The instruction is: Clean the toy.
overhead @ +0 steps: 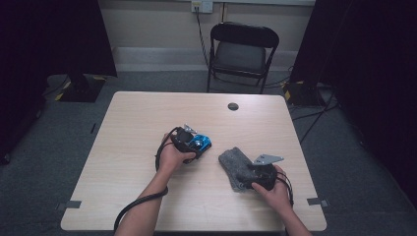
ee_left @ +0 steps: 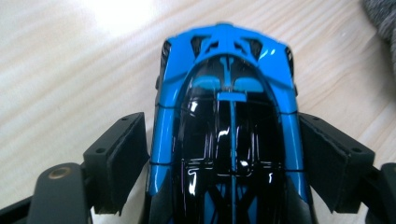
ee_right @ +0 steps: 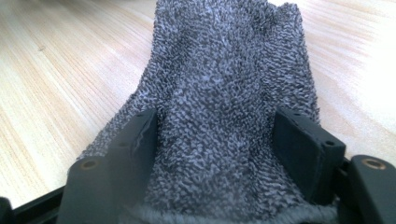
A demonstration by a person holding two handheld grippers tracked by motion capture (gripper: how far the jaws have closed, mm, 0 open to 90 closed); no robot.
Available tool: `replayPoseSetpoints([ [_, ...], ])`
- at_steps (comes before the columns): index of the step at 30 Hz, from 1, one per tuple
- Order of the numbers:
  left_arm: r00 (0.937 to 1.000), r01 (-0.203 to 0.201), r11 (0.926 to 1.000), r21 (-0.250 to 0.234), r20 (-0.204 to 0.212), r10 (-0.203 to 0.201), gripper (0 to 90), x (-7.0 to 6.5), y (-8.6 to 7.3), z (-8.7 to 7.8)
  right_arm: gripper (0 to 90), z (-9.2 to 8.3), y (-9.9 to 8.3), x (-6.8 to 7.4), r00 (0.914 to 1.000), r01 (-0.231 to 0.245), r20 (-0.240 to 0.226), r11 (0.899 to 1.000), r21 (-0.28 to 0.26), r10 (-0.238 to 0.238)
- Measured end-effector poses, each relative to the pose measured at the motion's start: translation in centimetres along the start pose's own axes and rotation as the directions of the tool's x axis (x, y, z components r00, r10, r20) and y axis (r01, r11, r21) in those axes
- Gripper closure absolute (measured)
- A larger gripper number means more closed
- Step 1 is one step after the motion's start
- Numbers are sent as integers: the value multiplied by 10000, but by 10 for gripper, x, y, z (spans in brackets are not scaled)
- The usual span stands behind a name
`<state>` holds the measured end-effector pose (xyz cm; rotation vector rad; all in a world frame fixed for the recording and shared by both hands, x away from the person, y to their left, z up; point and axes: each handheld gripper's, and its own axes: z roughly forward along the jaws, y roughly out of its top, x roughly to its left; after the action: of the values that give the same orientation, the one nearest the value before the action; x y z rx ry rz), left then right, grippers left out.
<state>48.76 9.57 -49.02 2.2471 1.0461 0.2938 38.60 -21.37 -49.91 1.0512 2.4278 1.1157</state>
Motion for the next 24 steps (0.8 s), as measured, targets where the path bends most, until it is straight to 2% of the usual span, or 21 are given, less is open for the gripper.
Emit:
replayPoseSetpoints([
  [1,9997,-231,9997,-122,-116,230,194,-1,-1,1,318,0,0,0,10000,-10,8,10000,-30,10],
  [2,9997,-231,9997,-122,-116,230,194,-1,-1,1,318,0,0,0,10000,-10,8,10000,-30,10],
  [4,9999,-119,9995,-282,-50,118,193,0,-2,1,318,0,0,0,10000,-15,10,10000,-32,15],
  [9,10000,-8,9996,-268,-82,6,195,0,-2,-1,319,0,0,0,10000,-15,4,10000,-38,15],
  [10,9998,165,9995,-284,-49,-167,196,-1,-1,-1,318,0,0,0,10000,-16,3,10000,-28,16],
  [16,9997,-64,9998,-190,-238,60,193,-3,-3,-4,318,0,0,0,10000,-4,-1,10000,-14,4],
  [18,9998,130,9994,-325,-168,-135,190,-3,-7,-3,318,0,0,0,10000,2,-15,10000,-1,-2],
  [19,9998,83,9988,-476,-178,-91,188,-2,-8,-2,318,0,0,0,10000,0,-21,10000,5,0],
  [24,9997,-66,9997,-228,-232,61,183,0,-6,-3,318,0,0,-1,10000,10,-47,10000,15,-10],
])
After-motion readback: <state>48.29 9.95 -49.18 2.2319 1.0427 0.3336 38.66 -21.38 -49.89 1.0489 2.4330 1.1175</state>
